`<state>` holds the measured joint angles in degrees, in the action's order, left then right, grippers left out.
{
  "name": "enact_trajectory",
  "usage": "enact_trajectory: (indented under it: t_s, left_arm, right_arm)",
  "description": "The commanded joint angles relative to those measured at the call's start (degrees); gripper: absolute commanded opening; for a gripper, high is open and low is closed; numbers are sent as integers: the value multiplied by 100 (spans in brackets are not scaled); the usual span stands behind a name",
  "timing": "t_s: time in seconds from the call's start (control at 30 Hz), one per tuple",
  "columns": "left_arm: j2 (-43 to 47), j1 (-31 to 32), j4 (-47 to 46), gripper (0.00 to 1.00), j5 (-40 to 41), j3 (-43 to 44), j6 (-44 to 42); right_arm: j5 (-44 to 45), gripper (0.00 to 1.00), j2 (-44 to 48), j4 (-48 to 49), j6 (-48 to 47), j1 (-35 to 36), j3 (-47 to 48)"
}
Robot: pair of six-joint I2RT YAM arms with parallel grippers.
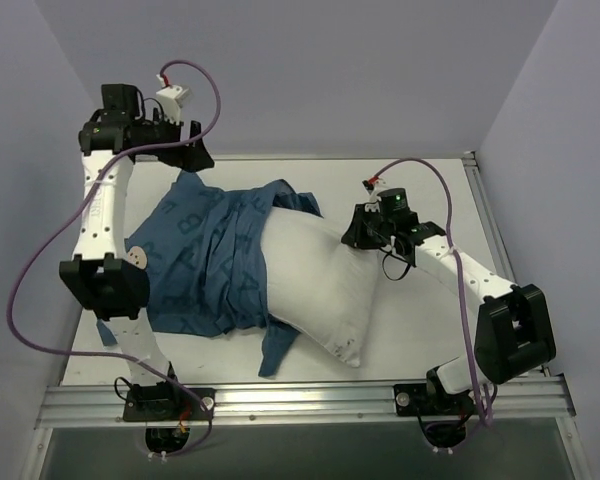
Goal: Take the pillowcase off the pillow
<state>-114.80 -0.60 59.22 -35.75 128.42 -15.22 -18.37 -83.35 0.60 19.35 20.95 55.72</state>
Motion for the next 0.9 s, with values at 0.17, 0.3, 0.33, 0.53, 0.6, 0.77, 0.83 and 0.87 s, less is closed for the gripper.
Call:
enact_trajectory:
  t_s: [0.17,0.3,0.33,0.53,0.6,0.77,0.83,0.87]
  left_arm:
    - [1863,-2,2233,94,49,-446,-1103]
    - [3223,726,1892,94,892,-3340,-1360]
    - [3401,946,1665,94,1207,-3741,-1352]
    - [4124,1985,208,94,2755,-5790,-869]
    - [4133,1985,-85,94,3353,-6003,-694]
    - [4159,1985,-929,84,3696,-6504,-447]
    - [4177,1950,-1096,50,3777,-6584,-429]
    - [4220,1924,-1132,34,3759,-6636,-464]
  right_arm:
    - [528,0,-111,-536,173,-267,71]
    - [440,0,90,17,805,-258,-298]
    - [387,0,126,184,937,-267,-386]
    - [396,0,161,467,1185,-275,-677]
    - [404,0,188,476,1185,-284,-660]
    - [431,0,100,450,1158,-302,-536]
    - [431,0,65,441,1106,-346,-501]
    - [431,0,47,432,1071,-372,-475]
